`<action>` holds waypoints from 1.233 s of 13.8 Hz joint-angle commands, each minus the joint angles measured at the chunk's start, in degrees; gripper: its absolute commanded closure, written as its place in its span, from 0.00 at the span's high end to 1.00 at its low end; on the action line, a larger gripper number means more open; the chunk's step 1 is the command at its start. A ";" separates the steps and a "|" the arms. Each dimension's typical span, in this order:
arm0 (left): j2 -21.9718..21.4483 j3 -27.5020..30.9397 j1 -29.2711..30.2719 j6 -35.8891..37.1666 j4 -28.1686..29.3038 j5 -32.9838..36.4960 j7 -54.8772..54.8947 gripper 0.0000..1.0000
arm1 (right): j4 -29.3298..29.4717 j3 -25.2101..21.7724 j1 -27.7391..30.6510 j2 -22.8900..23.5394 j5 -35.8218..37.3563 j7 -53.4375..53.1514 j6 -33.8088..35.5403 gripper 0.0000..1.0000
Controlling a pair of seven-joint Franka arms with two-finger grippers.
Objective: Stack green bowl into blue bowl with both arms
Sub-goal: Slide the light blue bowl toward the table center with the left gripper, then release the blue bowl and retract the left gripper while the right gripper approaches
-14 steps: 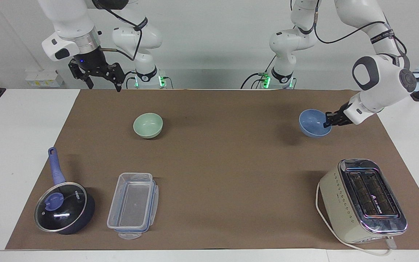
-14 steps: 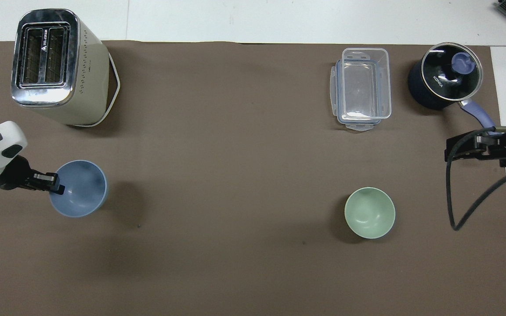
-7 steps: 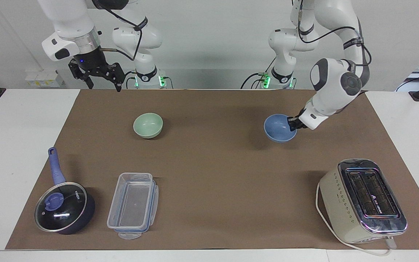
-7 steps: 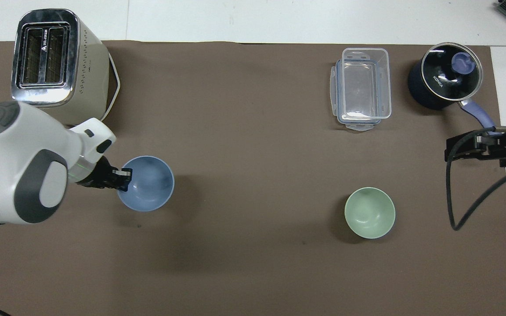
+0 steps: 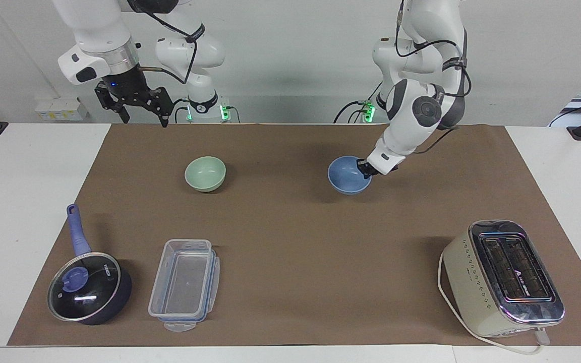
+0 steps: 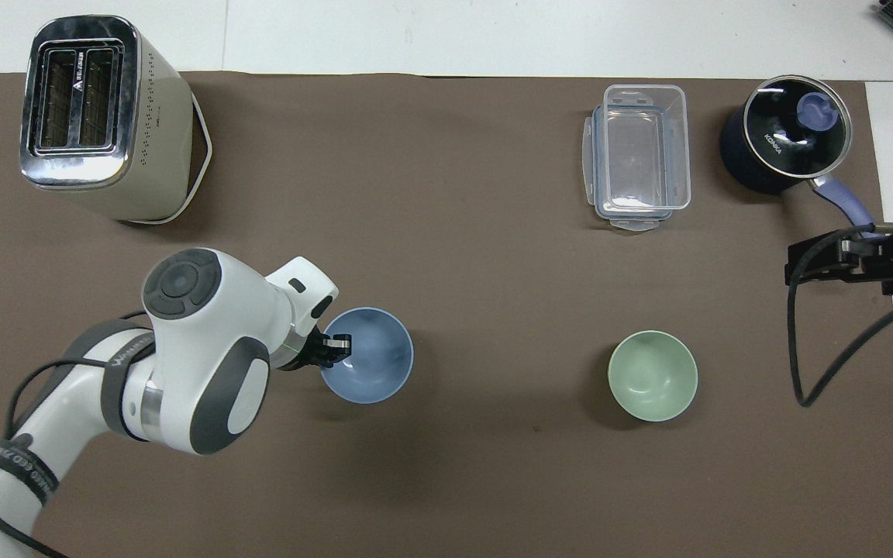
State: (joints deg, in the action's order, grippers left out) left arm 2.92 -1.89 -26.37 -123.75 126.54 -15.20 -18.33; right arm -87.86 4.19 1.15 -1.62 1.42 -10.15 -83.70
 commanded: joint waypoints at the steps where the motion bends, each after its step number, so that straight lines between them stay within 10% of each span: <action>1: -3.18 1.10 -5.08 -8.49 8.25 -2.11 -3.28 0.00 | -1.52 0.38 0.70 -1.28 -0.45 -0.57 -0.59 1.00; 2: -3.88 1.10 -6.14 -10.35 9.93 -2.38 -4.25 0.00 | -1.52 0.38 0.79 -1.28 -0.45 -0.57 -0.59 1.00; 3: -4.07 1.10 -6.32 -10.20 10.13 -2.38 -4.69 0.32 | -1.52 0.38 0.70 -1.28 -0.45 -0.57 -0.59 1.00; 4: -3.98 1.19 -6.24 -10.02 9.61 -2.55 -4.96 0.99 | -1.52 0.38 0.79 -1.28 -0.45 -0.48 -0.59 1.00; 17: -1.44 1.81 10.27 12.37 -17.97 3.25 3.01 1.00 | -1.43 0.38 0.70 -1.19 -0.54 -0.57 -0.59 1.00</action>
State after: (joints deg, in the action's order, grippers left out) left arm -0.48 0.18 -19.05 -115.72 113.74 -13.31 -19.28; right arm -87.86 4.17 1.16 -1.63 1.42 -10.15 -83.70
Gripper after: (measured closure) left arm 0.000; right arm 0.000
